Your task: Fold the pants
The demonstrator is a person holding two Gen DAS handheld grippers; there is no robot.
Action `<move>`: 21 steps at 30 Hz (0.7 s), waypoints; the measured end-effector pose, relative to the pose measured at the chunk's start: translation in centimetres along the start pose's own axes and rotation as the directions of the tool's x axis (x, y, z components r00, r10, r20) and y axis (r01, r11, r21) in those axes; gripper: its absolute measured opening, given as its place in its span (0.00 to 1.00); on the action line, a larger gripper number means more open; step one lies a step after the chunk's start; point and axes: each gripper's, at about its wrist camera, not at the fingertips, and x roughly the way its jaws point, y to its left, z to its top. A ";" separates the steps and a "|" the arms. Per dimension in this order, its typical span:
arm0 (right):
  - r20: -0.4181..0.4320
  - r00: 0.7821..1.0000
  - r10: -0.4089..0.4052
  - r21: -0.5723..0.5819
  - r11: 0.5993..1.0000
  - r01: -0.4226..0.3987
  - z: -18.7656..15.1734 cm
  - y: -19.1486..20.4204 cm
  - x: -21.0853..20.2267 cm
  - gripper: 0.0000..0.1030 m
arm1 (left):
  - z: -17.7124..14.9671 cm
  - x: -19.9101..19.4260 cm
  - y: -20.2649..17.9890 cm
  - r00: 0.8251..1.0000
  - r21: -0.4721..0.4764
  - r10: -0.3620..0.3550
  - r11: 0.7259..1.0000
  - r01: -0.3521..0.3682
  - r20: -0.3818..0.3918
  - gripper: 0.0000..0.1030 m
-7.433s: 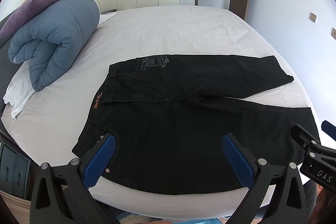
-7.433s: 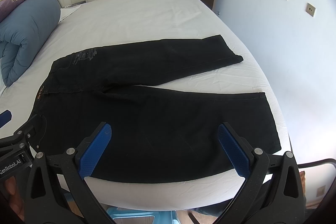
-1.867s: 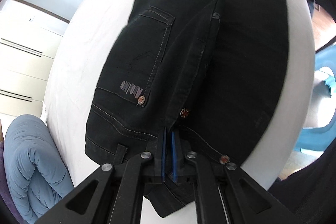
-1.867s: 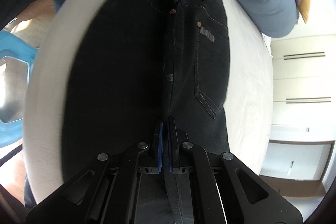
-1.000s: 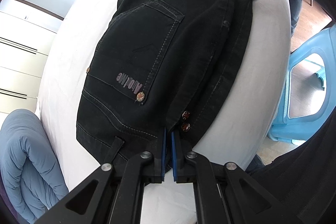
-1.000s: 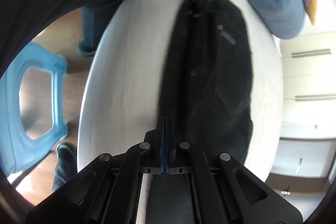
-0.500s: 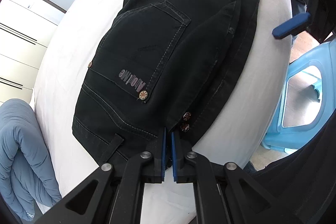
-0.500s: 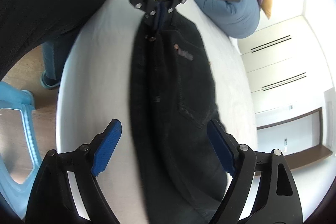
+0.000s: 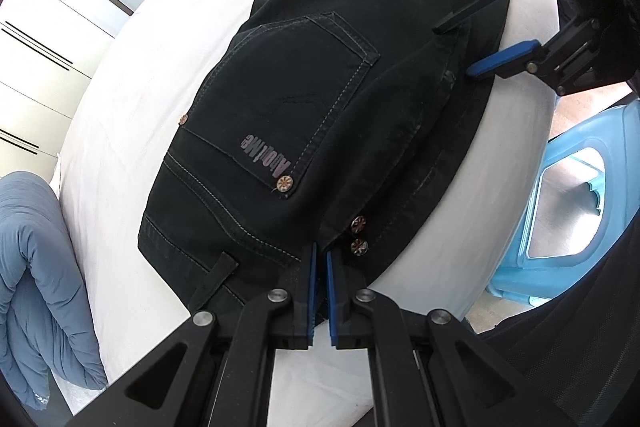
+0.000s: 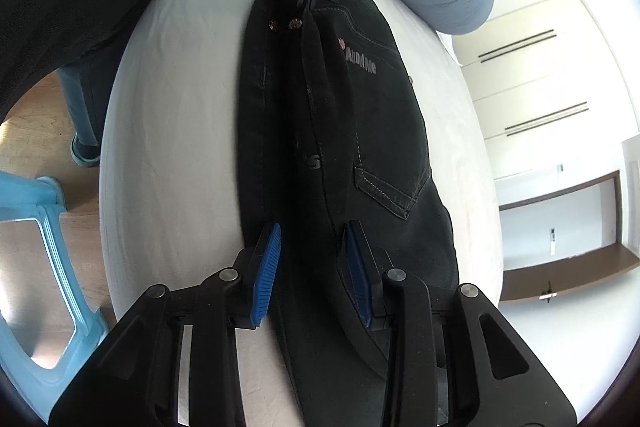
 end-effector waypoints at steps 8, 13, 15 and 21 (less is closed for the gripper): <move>-0.017 0.999 0.031 0.030 0.999 -0.031 0.1 -0.9 0.1 0.04 | -0.2 -0.1 -0.6 1.000 0.033 0.008 0.999 -0.007 -0.007 0.04; -0.015 0.999 0.030 -0.005 1.000 -0.030 0.1 -0.7 -0.7 0.04 | -0.3 0.1 -1.6 1.000 0.070 0.008 0.998 -0.006 -0.022 0.04; -0.021 0.999 0.033 -0.016 0.999 -0.033 0.1 -0.2 -0.8 0.04 | -0.4 0.2 -1.8 1.000 0.067 0.004 0.998 -0.003 -0.023 0.04; -0.056 0.997 0.047 -0.040 0.998 -0.049 0.3 0.5 0.7 0.04 | -0.2 1.0 -2.6 0.999 0.108 0.026 0.994 -0.022 -0.032 0.05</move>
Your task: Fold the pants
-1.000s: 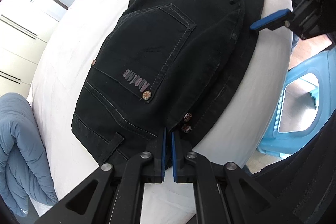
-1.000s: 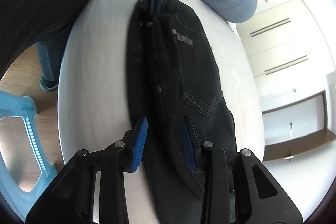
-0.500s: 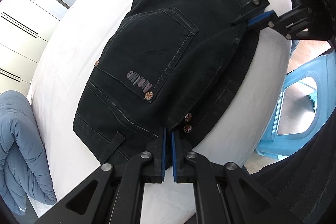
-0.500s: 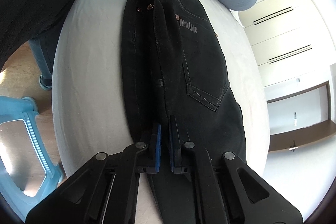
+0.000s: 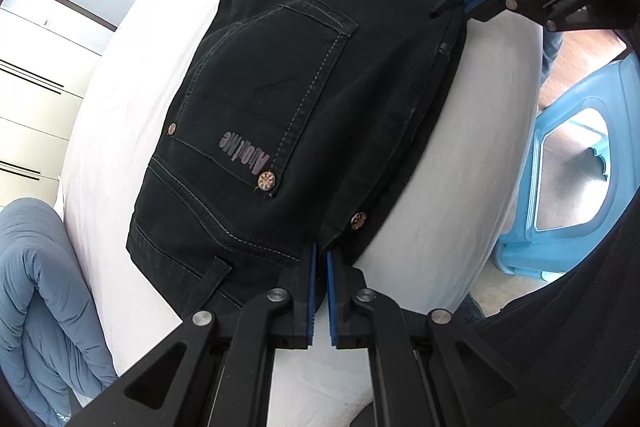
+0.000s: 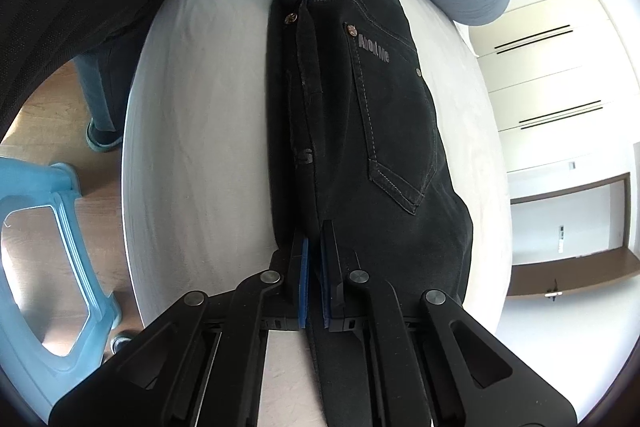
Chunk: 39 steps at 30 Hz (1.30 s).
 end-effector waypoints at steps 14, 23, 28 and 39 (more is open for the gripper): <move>-0.042 0.998 -0.041 -0.004 0.999 0.041 0.5 2.2 1.7 0.08 | -0.5 -4.9 4.5 0.999 -0.308 0.006 0.951 0.005 0.035 0.54; -0.030 0.992 -0.124 0.042 0.991 0.125 0.5 2.9 1.2 0.08 | 9.0 0.6 6.0 0.991 -0.522 -0.055 0.846 0.109 0.119 0.54; -0.025 0.999 -0.038 0.286 0.957 0.044 -1.9 0.6 -1.4 0.93 | 8.8 4.0 6.0 0.987 -0.630 -0.109 0.760 0.160 0.120 0.58; 0.252 0.957 0.142 0.964 0.051 -0.261 -24.0 -14.4 -1.9 0.95 | 10.7 -0.7 8.4 0.978 -0.739 -0.078 0.644 0.199 0.196 0.62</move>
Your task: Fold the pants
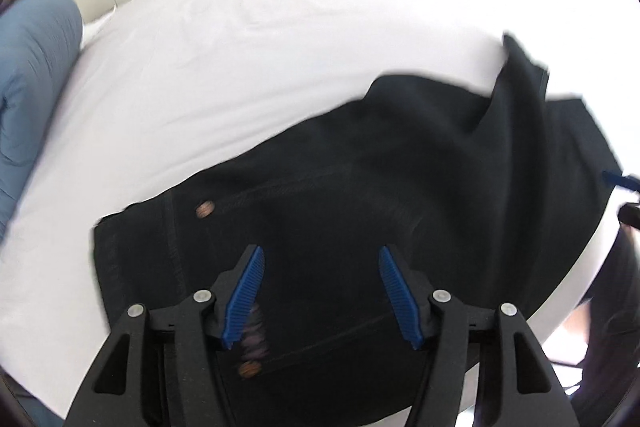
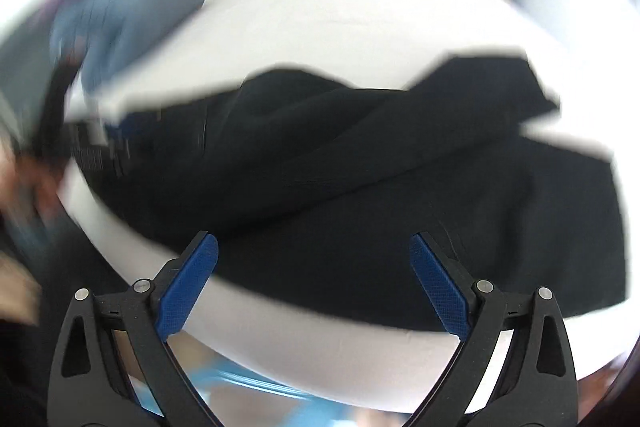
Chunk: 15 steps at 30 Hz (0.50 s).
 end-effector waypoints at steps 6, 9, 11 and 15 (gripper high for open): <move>0.266 0.949 0.172 0.587 0.751 -0.301 4.8 -17.3 0.0 0.76 | 0.7 6.1 -1.1 0.992 -0.094 -0.021 0.996 0.010 -0.121 0.63; 0.290 0.942 0.171 0.674 0.662 -0.328 6.2 -22.2 1.6 0.72 | 0.5 6.0 -0.3 0.993 -0.169 -0.068 0.984 0.050 -0.101 0.63; 0.288 0.944 0.164 0.696 0.641 -0.324 7.0 -24.2 3.0 0.72 | 0.6 6.0 -0.5 0.992 -0.165 -0.061 0.985 0.042 -0.111 0.63; 0.279 0.950 0.144 0.768 0.560 -0.310 7.3 -27.7 5.6 0.69 | 1.2 6.2 -1.2 0.992 -0.179 -0.060 0.983 0.039 -0.111 0.63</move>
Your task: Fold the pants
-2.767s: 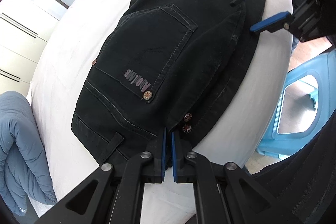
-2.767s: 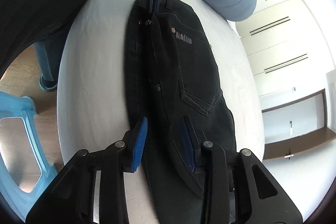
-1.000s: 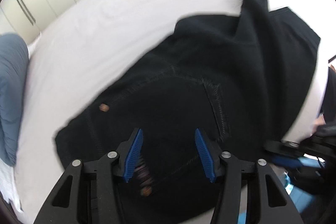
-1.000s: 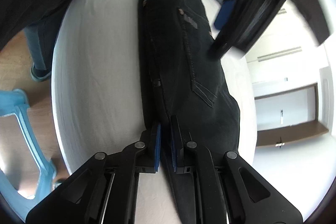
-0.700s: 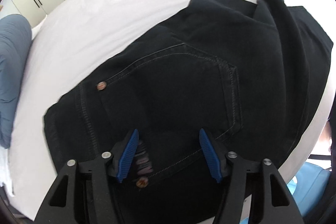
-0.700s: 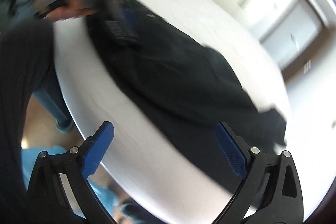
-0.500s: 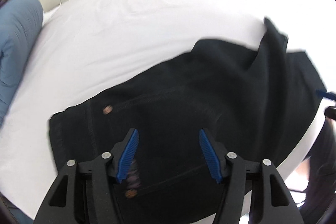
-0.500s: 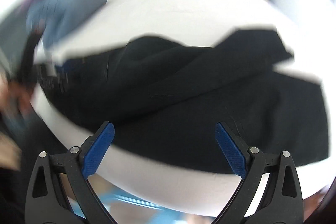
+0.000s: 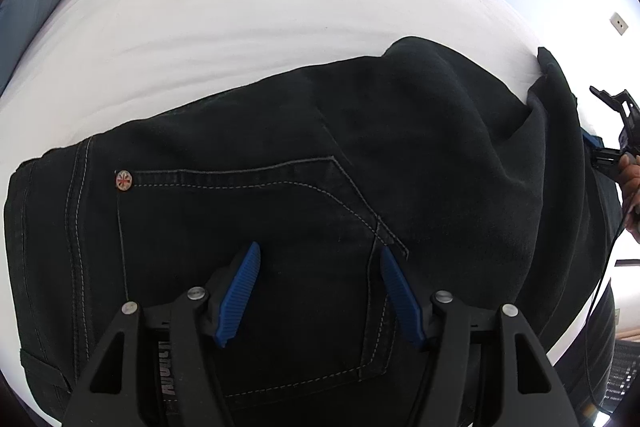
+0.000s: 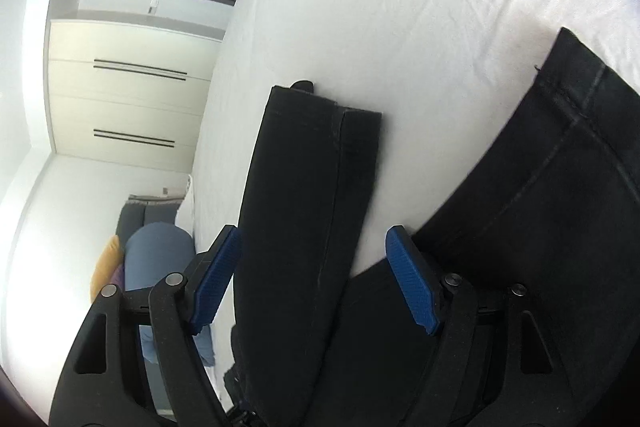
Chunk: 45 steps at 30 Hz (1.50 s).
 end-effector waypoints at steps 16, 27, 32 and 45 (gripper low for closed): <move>0.002 0.999 -0.050 0.026 0.998 0.050 3.9 0.3 4.1 0.06 | -1.5 -0.5 5.6 0.986 -0.120 -0.149 0.980 0.158 0.080 0.60; 0.236 0.971 0.030 -0.121 0.993 -0.001 0.1 4.9 -8.8 0.02 | 0.0 1.1 2.8 0.990 -0.112 -0.123 0.985 0.129 0.063 0.60; 0.306 0.952 -0.006 -0.059 0.998 0.025 -3.8 2.6 -14.9 0.02 | 0.1 1.1 2.8 0.990 -0.119 -0.127 0.984 0.133 0.062 0.60; 0.314 0.940 -0.137 0.128 0.987 0.101 -10.2 -6.5 -17.6 0.02 | 1.5 1.2 1.1 0.996 -0.107 -0.084 0.990 0.086 0.026 0.75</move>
